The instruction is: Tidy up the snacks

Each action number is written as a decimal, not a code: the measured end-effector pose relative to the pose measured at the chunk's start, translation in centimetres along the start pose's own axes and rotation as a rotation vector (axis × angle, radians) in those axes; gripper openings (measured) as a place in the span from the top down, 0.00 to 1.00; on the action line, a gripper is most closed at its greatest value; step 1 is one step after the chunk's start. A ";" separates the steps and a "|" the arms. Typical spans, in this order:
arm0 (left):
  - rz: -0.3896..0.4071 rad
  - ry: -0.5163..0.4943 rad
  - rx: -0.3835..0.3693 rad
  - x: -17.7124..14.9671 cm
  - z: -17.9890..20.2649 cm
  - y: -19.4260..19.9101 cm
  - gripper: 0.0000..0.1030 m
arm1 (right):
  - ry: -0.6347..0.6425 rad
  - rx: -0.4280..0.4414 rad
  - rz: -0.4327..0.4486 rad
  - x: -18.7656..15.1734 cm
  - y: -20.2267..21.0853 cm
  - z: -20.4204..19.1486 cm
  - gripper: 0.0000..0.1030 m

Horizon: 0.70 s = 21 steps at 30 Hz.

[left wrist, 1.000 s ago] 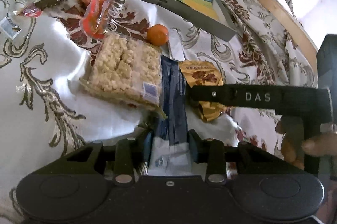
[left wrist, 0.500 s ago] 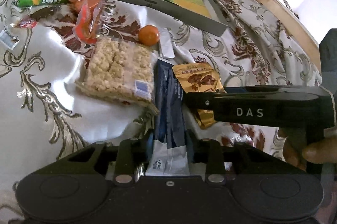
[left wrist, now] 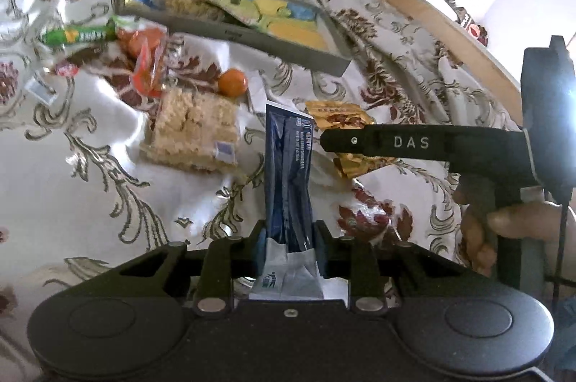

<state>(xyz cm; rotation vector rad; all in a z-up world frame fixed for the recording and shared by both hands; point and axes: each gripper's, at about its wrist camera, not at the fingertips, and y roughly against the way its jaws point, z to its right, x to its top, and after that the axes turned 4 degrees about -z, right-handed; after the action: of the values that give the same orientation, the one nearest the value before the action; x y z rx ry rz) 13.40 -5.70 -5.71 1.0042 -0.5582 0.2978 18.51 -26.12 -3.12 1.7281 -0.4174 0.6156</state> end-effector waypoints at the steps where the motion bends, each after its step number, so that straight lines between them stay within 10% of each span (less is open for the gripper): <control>1: 0.009 -0.006 0.002 -0.1 0.1 0.3 0.73 | -0.005 0.005 0.012 -0.1 0.3 0.1 0.47; 21: 0.223 0.025 0.039 0.0 -0.2 3.6 0.73 | -0.056 0.070 0.210 -0.6 4.3 0.2 0.46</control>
<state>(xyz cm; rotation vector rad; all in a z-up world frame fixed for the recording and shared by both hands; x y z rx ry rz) 11.69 -3.73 -3.25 0.9756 -0.6451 0.5202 15.59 -27.39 -0.18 1.7850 -0.6294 0.7410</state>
